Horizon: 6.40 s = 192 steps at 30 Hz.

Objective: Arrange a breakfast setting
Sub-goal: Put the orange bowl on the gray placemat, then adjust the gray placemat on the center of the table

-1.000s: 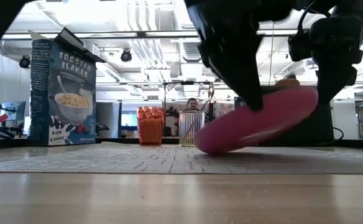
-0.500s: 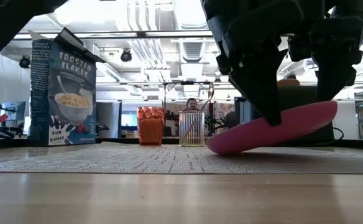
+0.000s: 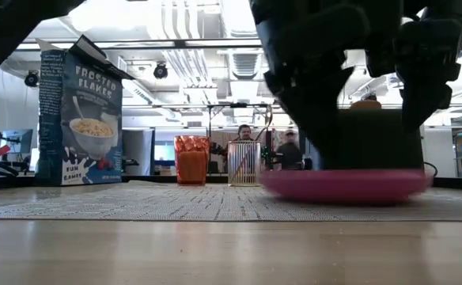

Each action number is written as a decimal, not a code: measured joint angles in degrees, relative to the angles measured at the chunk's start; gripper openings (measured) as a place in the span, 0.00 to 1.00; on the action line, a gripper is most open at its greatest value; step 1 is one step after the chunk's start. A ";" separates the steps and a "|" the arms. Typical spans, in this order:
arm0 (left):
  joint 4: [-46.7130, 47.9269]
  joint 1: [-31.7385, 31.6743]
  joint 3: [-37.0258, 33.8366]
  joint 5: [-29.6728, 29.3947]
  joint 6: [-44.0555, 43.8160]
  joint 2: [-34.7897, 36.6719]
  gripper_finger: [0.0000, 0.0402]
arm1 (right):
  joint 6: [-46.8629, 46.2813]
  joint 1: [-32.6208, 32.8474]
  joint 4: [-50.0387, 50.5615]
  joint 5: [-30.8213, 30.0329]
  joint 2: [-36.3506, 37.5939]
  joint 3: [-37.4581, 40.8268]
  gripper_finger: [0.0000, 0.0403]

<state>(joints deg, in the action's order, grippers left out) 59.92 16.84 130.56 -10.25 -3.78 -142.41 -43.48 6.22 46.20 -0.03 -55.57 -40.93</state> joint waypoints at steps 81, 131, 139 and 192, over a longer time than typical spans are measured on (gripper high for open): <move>9.33 40.89 -35.36 8.39 -101.55 24.00 0.42 | 0.00 0.00 -1.73 -0.07 0.00 0.00 0.34; 14.88 8.84 -32.54 -8.30 -32.38 24.23 0.00 | 0.00 0.01 -2.02 -0.05 0.00 0.00 0.34; 3.97 2.50 -40.33 -6.72 -24.25 26.37 0.00 | 0.00 0.02 -2.03 -0.05 0.00 0.00 0.34; -0.71 -1.16 -35.28 10.63 -16.10 29.97 0.25 | 0.00 0.00 -2.15 -0.07 -0.02 -0.01 0.34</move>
<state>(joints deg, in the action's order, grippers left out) 59.21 15.68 95.29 0.37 -19.88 -112.44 -43.48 6.22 44.05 -0.10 -55.59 -40.94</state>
